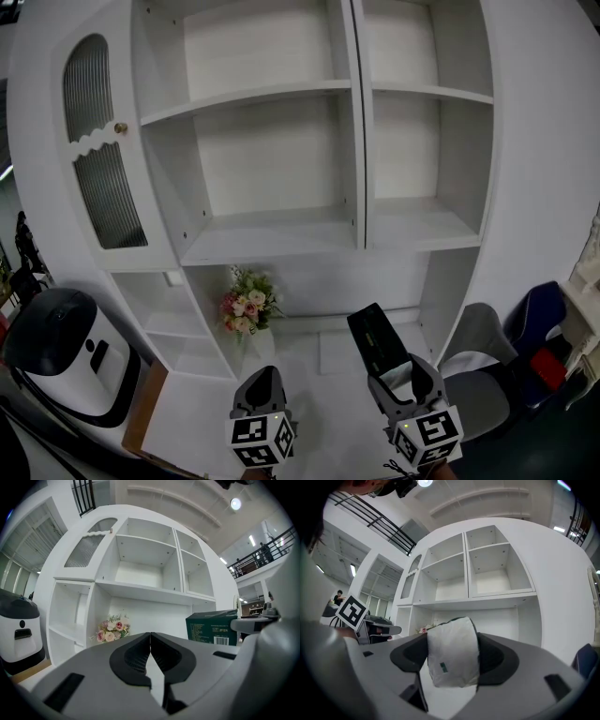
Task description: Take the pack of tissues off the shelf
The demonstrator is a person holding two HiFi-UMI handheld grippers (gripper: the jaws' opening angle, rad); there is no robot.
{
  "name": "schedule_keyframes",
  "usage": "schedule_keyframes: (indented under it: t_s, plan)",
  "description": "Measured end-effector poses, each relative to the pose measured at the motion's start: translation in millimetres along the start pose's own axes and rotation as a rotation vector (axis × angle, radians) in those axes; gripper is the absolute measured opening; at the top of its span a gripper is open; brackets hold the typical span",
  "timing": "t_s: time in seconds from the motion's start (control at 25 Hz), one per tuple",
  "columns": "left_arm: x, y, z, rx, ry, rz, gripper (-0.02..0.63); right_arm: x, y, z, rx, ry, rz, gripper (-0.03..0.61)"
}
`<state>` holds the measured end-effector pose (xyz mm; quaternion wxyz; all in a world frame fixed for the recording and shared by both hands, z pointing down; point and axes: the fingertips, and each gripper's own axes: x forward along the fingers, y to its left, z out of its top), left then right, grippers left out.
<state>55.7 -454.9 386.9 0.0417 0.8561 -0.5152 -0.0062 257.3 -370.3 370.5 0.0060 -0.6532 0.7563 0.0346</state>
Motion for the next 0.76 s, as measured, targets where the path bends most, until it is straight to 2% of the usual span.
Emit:
schedule_keyframes:
  t_s: [0.76]
  plan:
    - [8, 3, -10, -0.011, 0.019, 0.032, 0.018, 3, -16, -12, 0.018, 0.013, -0.009, 0.311]
